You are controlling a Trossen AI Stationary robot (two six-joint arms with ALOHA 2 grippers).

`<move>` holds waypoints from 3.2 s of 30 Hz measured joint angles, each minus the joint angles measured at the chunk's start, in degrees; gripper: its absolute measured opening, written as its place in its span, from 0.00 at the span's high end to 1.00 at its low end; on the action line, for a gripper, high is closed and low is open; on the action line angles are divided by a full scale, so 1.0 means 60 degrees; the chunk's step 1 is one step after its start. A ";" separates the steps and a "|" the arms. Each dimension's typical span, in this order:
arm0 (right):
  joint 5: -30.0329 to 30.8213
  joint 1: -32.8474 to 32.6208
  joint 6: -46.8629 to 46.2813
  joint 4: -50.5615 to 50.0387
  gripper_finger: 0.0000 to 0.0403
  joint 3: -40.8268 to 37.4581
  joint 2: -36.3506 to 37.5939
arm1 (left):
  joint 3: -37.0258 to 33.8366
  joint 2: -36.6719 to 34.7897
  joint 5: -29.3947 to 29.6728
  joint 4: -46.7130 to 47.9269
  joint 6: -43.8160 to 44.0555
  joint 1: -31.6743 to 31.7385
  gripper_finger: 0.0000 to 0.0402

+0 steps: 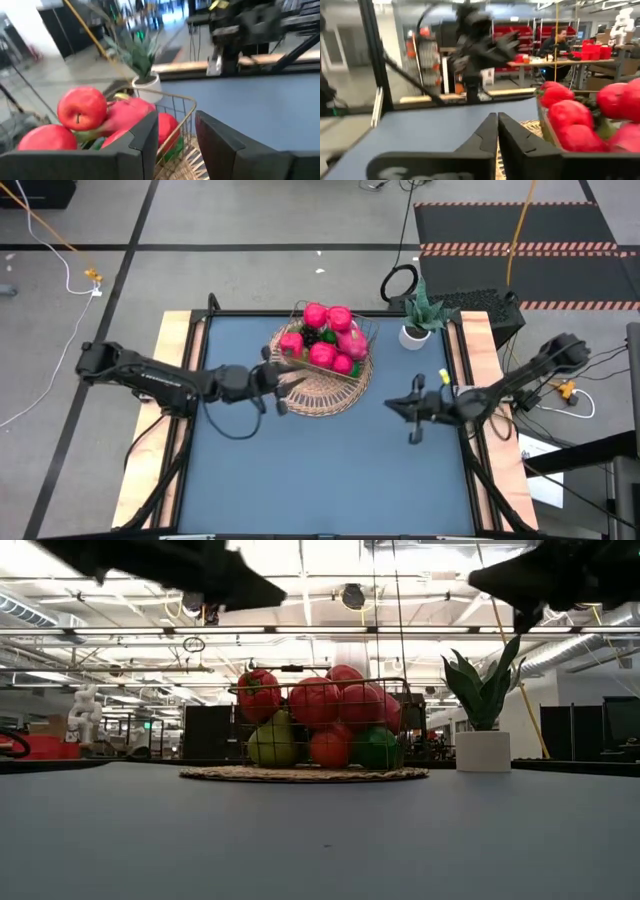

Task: Build produce basket
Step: Return to Home Position

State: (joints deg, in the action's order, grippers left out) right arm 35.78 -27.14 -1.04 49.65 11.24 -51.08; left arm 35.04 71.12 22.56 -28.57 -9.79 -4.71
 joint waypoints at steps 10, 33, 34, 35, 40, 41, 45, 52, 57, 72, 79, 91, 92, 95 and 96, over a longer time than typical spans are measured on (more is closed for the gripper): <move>-0.0700 0.0000 0.0299 -0.1550 1.00 -0.0691 0.2513 | -0.2649 -0.2816 0.0003 -0.1245 0.0323 -0.0177 0.67; -0.1130 0.0004 0.1536 -0.1967 1.00 -0.0694 0.2603 | -0.4890 -0.8368 0.1820 0.2189 0.1017 -0.0611 0.67; -0.0965 0.0004 0.1561 -0.1976 1.00 -0.0694 0.2603 | -0.4890 -0.8475 0.1816 0.2406 0.1096 -0.0611 0.67; -0.0775 0.0004 0.1632 -0.2052 1.00 -0.0692 0.2606 | -0.4890 -0.8564 0.1814 0.2551 0.1208 -0.0611 0.67; 0.0656 0.0004 0.1795 -0.2379 1.00 -0.0691 0.2643 | -0.4890 -0.8868 0.1808 0.3272 0.1603 -0.0771 0.67; 0.0799 0.0011 0.1781 -0.2376 1.00 -0.0691 0.2651 | -0.4890 -0.8935 0.1804 0.3418 0.1647 -0.0844 0.67; 0.0277 0.0007 0.1546 -0.2395 1.00 -0.0691 0.2887 | -0.4890 -0.9218 0.2022 0.3901 0.2093 -0.1150 0.67; -0.1764 0.0004 0.1214 -0.1772 1.00 -0.1153 0.2986 | -0.5709 -0.9263 0.2096 0.2702 0.2404 -0.1433 0.67; -0.1497 0.0099 0.0871 -0.1117 1.00 -0.1681 0.3018 | -0.5739 -0.9258 0.2257 0.2516 0.2188 -0.1427 0.67; -0.0713 -0.0024 0.1779 -0.4246 1.00 -0.1240 0.5001 | -0.5739 -1.0354 0.2852 0.2864 0.1170 -0.1614 0.67; -0.0723 -0.0248 0.1389 -0.7608 1.00 -0.0949 0.7780 | -0.5551 -1.1606 0.3827 0.4404 0.0957 -0.2268 0.67; -0.2519 -0.0149 0.0611 -0.6918 1.00 -0.1696 0.8315 | -0.5646 -1.1691 0.4489 0.4493 0.1318 -0.2694 0.67; -0.2872 -0.0119 0.0604 -0.6539 1.00 -0.1696 0.8261 | -0.5742 -1.1588 0.4333 0.4228 0.1298 -0.2686 0.67; -0.3159 -0.0066 0.1062 -0.6319 1.00 -0.1707 0.8187 | -0.5743 -1.1259 0.4013 0.4132 0.1211 -0.2628 0.67; -0.3145 -0.0027 0.1200 -0.6372 1.00 -0.1703 0.8184 | -0.5743 -1.1235 0.4008 0.4129 0.1212 -0.2618 0.67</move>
State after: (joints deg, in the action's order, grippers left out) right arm 16.91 -27.30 6.17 11.42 1.02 -1.98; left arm 0.58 3.71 46.61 -3.79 -2.52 -20.43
